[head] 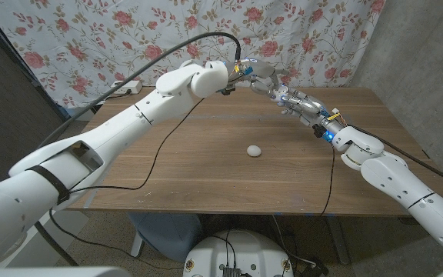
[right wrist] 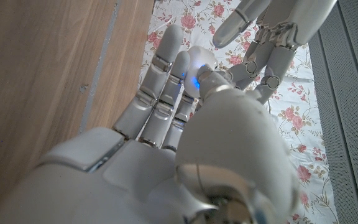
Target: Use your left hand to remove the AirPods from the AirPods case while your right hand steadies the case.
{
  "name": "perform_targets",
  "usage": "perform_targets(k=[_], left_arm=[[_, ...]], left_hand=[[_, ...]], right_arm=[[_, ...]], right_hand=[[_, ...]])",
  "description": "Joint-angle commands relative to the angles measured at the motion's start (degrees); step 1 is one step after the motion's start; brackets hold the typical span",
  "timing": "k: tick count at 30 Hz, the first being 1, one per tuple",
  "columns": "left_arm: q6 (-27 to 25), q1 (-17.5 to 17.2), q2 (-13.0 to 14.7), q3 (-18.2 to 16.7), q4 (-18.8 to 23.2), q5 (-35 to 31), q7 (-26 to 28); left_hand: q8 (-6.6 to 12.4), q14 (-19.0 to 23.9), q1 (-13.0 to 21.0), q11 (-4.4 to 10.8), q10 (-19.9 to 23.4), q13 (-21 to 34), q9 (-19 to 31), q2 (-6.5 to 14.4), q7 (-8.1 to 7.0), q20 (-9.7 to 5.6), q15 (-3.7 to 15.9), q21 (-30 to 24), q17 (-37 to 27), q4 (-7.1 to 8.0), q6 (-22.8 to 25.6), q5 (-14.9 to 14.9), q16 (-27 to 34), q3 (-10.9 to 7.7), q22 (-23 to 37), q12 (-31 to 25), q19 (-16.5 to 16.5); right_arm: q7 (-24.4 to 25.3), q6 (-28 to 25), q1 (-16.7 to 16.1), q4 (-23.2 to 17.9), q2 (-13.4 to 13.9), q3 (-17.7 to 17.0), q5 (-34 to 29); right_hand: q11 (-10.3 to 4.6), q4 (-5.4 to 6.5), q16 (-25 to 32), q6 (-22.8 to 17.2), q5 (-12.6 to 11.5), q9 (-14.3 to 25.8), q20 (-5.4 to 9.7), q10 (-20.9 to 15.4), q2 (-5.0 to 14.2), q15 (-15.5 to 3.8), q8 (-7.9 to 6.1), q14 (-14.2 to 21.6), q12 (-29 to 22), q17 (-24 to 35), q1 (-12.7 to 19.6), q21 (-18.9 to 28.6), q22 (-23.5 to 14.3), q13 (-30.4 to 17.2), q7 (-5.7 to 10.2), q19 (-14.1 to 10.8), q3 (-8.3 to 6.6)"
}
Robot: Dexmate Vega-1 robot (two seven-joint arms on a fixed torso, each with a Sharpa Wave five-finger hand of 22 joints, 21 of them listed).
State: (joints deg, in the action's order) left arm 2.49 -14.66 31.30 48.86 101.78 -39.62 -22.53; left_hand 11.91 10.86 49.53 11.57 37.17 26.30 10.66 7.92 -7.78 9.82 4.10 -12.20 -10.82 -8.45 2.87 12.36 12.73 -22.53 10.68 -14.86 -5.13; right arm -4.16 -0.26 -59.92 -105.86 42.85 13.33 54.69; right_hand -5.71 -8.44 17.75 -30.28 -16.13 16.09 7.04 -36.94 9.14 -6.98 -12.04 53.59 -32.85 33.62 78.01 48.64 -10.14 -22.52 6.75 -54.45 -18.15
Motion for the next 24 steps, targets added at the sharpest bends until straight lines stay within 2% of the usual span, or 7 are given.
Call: perform_targets(k=[1, 12, 24], left_arm=[[0.8, -0.98, 0.05, -0.36, 0.79, -1.53, 1.43], [0.51, -1.27, 0.17, -0.4, 1.6, -2.95, 0.87], [1.79, -0.78, -0.04, -0.41, 0.74, -2.59, -0.02]], left_hand=[[0.43, 0.67, -0.61, 0.15, 0.44, 0.08, 0.05, 0.35, 0.17, 0.3, 0.08, -0.34, -0.13, 0.18, 0.55, 0.52, 0.3, -0.59, 0.09, -0.21, -0.65], [0.43, 1.92, -0.98, 0.47, 1.17, 0.17, 0.05, 0.45, 0.19, 0.28, 0.81, -0.29, -0.13, 0.17, 1.35, 0.71, 0.5, -1.16, 0.08, -0.21, -0.72], [0.54, 2.72, -0.86, 0.59, 2.41, 0.3, 0.04, -0.46, -0.43, -0.23, 1.7, -0.25, 0.09, -0.5, 2.37, 0.9, 0.38, -1.46, 0.06, -0.43, -0.78]], right_arm=[[-0.12, 0.2, -0.56, -0.62, 0.27, -0.19, 0.06], [-0.03, 0.31, -0.76, -0.92, 0.4, -0.28, 0.0], [-0.08, 0.41, -0.8, -1.14, 0.49, -0.39, 0.02]], right_hand=[[-0.26, -0.13, -0.43, -0.27, -0.25, 0.22, 4.74, -0.98, 0.32, -5.95, -0.01, 1.28, -11.88, 0.27, 0.09, 0.62, -0.09, -6.86, -0.24, 2.76, -0.15], [-0.39, -0.17, -0.56, -0.35, -0.3, 0.25, 4.75, -0.99, 0.3, -5.96, -0.01, 1.35, -11.89, 0.47, 0.1, 0.96, -0.07, -6.82, -0.24, 2.93, -0.17], [-0.31, -0.21, -0.68, -0.27, -0.34, 0.28, 4.75, -1.14, 0.25, -6.0, 0.04, 1.43, -11.94, 0.65, 0.1, 1.27, -0.06, -6.75, -0.23, 3.11, -0.17]])
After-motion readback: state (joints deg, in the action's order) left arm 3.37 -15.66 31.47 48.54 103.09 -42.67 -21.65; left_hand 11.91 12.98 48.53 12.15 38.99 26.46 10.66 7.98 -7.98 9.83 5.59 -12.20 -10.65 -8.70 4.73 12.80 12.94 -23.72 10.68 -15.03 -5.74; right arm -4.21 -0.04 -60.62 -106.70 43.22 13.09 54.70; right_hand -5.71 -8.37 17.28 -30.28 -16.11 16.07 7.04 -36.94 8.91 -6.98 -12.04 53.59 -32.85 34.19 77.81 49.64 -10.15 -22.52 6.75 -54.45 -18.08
